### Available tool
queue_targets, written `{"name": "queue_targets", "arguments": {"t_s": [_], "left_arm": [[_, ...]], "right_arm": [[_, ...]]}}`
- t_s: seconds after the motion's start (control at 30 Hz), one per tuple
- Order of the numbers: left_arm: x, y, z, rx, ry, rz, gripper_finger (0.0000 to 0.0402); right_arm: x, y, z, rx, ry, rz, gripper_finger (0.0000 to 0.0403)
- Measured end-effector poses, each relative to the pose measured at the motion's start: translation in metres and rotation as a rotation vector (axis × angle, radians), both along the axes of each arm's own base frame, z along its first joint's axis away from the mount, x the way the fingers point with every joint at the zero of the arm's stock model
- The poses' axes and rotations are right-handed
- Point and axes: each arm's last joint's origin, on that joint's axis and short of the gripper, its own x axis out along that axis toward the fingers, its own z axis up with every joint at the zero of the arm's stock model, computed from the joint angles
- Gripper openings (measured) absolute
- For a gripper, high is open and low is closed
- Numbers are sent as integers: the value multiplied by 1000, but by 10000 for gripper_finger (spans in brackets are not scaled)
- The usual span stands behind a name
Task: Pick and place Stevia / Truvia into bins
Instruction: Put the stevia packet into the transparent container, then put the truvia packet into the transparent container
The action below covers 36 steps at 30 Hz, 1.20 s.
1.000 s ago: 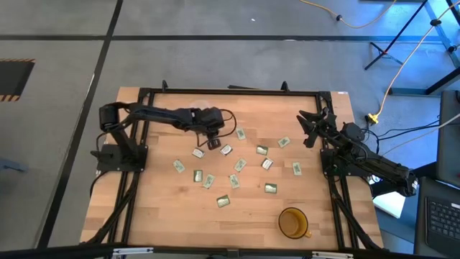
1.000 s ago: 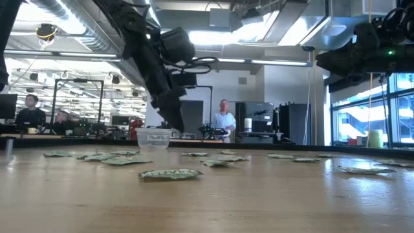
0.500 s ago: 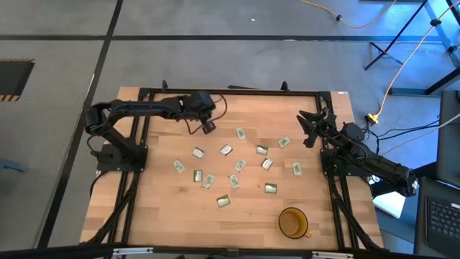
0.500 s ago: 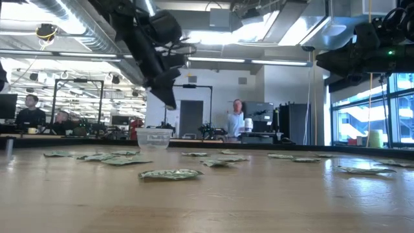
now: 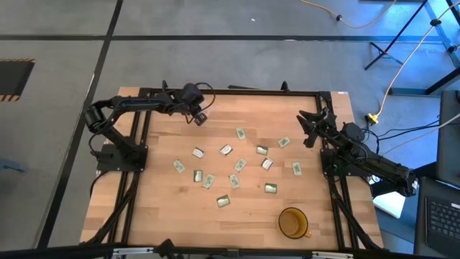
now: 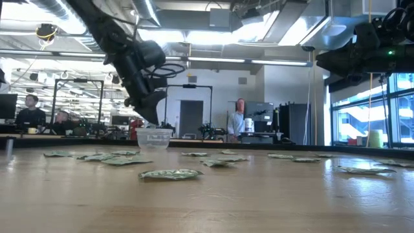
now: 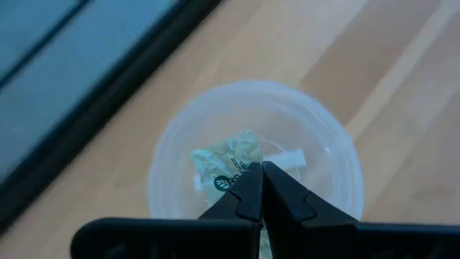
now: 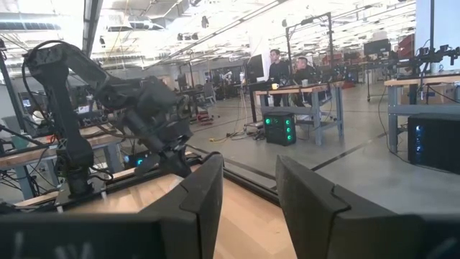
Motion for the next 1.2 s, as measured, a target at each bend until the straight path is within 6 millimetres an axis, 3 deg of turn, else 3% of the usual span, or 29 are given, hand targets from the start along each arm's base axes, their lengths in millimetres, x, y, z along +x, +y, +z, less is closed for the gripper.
{"name": "queue_targets", "arguments": {"t_s": [0.37,0.67,0.77,1.03,1.2], "left_arm": [[-3,1,-4,-18,-27,-11,8],[-2,-1,-3,-29,-37,2,63],[-3,-4,7,-4,-63,-30,75],[8,-45,41,58,-166,-414,92],[18,-85,39,1,-109,-598,101]], "right_arm": [[0,0,0,-1,1,0,134],[0,0,0,0,0,0,134],[0,0,0,0,0,0,134],[0,0,0,-1,1,0,134],[0,0,-1,3,8,0,134]]}}
